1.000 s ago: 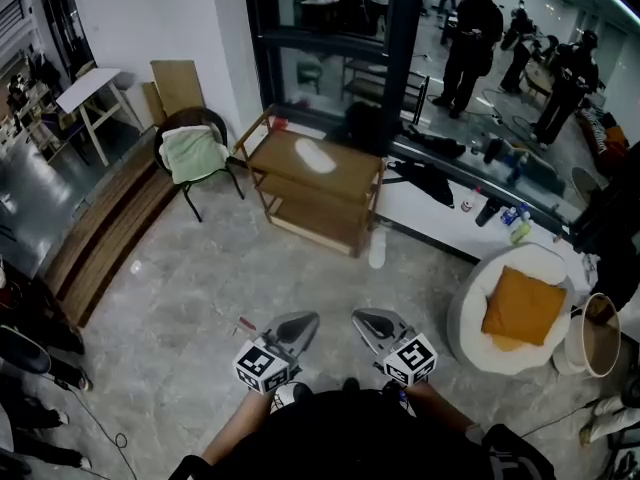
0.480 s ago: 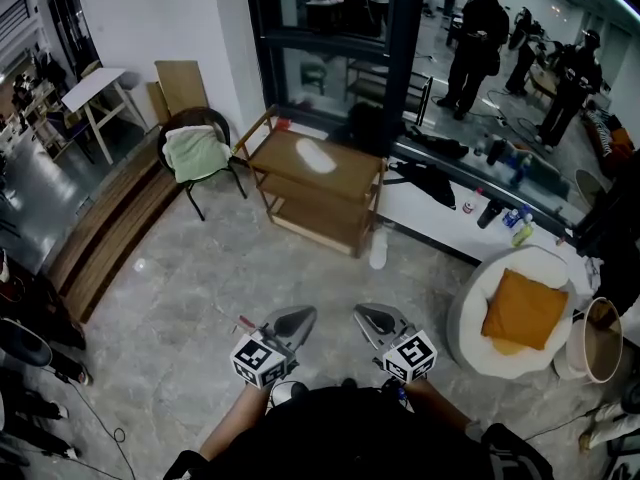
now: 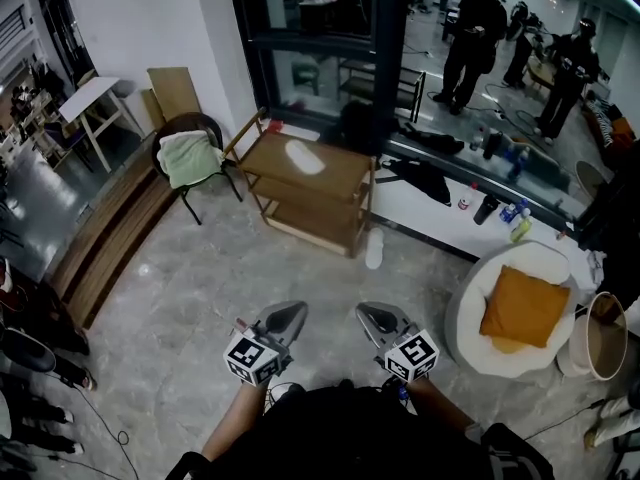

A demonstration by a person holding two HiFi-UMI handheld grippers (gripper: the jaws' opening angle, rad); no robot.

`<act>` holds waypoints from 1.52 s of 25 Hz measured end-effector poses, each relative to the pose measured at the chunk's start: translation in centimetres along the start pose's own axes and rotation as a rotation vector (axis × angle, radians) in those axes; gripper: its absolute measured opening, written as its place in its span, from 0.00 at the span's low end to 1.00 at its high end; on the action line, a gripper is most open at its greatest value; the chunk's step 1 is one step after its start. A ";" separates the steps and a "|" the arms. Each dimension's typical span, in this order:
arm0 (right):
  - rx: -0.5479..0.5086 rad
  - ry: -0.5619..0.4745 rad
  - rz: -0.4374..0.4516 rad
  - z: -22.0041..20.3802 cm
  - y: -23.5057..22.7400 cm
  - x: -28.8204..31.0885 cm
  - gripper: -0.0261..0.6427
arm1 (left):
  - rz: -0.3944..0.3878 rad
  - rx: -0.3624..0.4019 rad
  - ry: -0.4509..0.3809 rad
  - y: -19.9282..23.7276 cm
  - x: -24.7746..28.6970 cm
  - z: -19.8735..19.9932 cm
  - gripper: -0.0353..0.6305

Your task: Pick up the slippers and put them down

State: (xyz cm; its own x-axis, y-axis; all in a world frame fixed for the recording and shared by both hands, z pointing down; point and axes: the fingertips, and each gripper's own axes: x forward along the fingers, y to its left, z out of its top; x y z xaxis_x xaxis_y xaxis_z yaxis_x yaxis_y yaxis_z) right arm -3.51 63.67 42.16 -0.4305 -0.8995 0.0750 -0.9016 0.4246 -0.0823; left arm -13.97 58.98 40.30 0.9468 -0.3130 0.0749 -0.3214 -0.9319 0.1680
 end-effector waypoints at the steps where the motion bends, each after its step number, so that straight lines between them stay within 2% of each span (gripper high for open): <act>1: 0.000 0.000 -0.009 0.0 -0.5 -0.1 0.08 | 0.007 -0.003 -0.003 0.1 0.2 0.0 0.07; 8: 0.017 0.005 -0.020 -0.2 -2.0 0.2 0.08 | 0.007 -0.004 0.009 0.1 1.2 0.1 0.07; 14: 0.036 0.020 -0.012 -0.9 -2.6 3.0 0.08 | 0.002 -0.038 0.009 2.9 2.0 -0.9 0.07; 20: 0.053 0.045 -0.032 -1.6 -5.3 8.3 0.08 | 0.003 -0.060 0.009 9.2 4.2 -1.6 0.07; 25: 0.003 0.091 -0.003 -1.9 -7.0 15.5 0.08 | 0.010 -0.068 -0.004 16.3 5.6 -0.6 0.07; 32: -0.029 0.088 -0.050 0.7 -10.8 23.4 0.08 | -0.010 -0.060 -0.002 24.7 8.1 1.7 0.07; 38: -0.053 0.071 -0.087 2.1 -13.8 27.3 0.08 | -0.032 -0.046 -0.008 29.4 9.4 3.0 0.07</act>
State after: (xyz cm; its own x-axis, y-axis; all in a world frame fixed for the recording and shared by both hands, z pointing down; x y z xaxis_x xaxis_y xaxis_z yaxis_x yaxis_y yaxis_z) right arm -2.78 33.01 43.28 -0.3507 -0.9245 0.1495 -0.9358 0.3519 -0.0196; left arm -14.44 28.04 43.03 0.9567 -0.2845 0.0611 -0.2909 -0.9322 0.2154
